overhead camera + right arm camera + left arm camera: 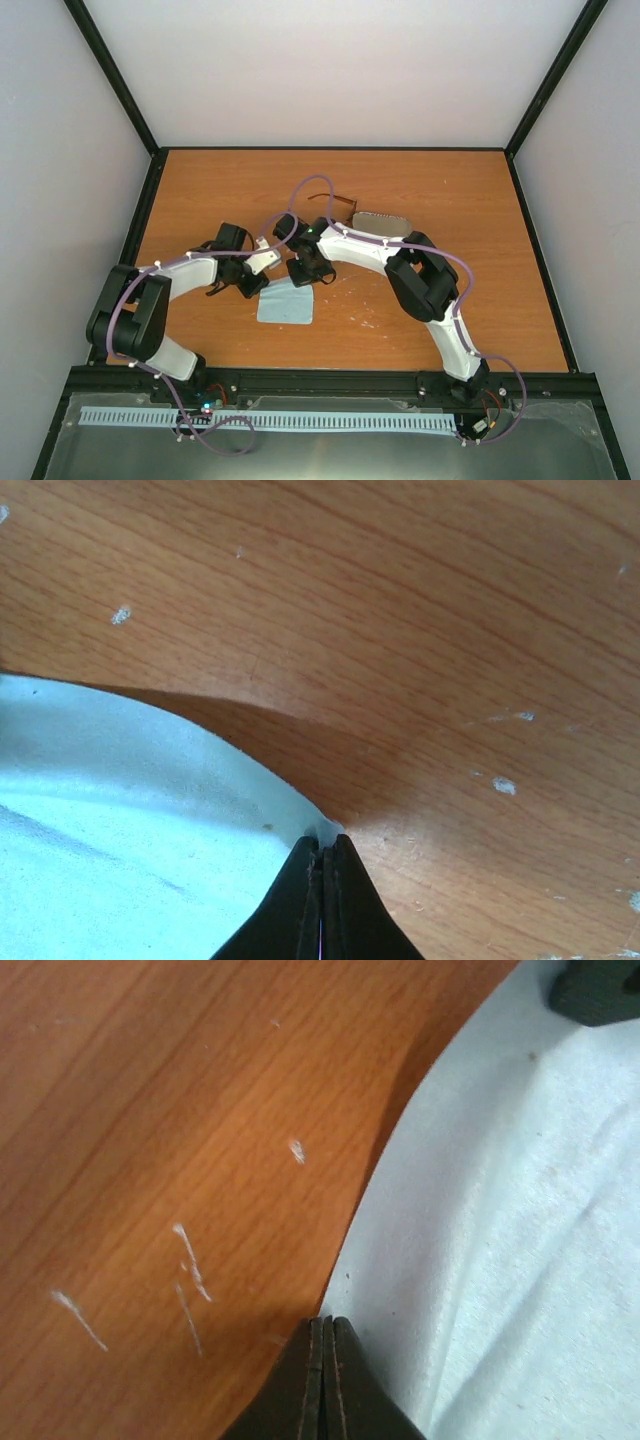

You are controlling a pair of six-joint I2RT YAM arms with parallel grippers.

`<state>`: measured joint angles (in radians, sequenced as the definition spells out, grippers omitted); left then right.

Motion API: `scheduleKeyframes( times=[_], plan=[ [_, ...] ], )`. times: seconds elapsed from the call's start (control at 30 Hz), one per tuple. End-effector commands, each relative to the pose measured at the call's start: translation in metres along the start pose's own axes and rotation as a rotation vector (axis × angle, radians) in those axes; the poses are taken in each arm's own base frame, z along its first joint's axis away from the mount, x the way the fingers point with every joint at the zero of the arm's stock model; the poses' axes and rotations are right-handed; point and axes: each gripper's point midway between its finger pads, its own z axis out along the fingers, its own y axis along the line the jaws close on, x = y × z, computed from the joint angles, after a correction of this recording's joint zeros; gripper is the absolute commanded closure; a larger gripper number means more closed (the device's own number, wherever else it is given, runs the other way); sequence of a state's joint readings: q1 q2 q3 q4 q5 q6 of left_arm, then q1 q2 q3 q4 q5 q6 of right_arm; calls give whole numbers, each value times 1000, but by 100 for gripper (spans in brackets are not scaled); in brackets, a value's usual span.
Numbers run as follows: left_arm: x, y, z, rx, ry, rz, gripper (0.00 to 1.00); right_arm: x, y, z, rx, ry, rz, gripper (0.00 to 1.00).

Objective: Organize the sunglasses
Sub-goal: Fold the glasses cleaning cloth at the center of the board.

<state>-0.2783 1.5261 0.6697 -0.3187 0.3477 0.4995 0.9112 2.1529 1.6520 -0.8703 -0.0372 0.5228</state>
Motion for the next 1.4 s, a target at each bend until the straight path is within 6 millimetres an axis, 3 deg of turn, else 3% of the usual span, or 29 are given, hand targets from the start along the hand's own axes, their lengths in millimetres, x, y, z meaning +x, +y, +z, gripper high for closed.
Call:
scheduleKeyframes(
  times=[0.0, 0.17, 0.33, 0.43, 0.5, 0.57, 0.7, 0.93, 1.1, 1.37],
  plan=[
    [5, -9, -15, 26, 44, -54, 99, -18, -1, -24, -28, -83, 31, 97],
    [-25, -5, -33, 10, -37, -38, 100, -22, -3, -30, -30, -117, 29, 97],
    [-38, 1, -40, -9, -71, -30, 100, -26, -4, -32, -32, -131, 33, 97],
    [-30, 4, -32, -13, -35, -46, 98, -26, -5, -31, -33, -128, 33, 97],
    [-20, 5, -25, -24, -2, -56, 84, -26, -6, -29, -32, -119, 35, 97],
    [-10, 5, -19, -28, 23, -60, 77, -25, -6, -28, -33, -114, 34, 97],
    [-1, 8, -9, -37, 46, -72, 70, -25, -5, -28, -37, -115, 33, 97],
    [-5, 19, -4, -80, 33, -71, 69, -25, -6, -28, -39, -113, 36, 97],
    [-10, 17, -1, -53, 21, -84, 69, -24, -6, -27, -42, -109, 37, 97],
    [9, 12, 16, -27, 64, -113, 74, -23, -6, -25, -46, -105, 37, 97]
  ],
)
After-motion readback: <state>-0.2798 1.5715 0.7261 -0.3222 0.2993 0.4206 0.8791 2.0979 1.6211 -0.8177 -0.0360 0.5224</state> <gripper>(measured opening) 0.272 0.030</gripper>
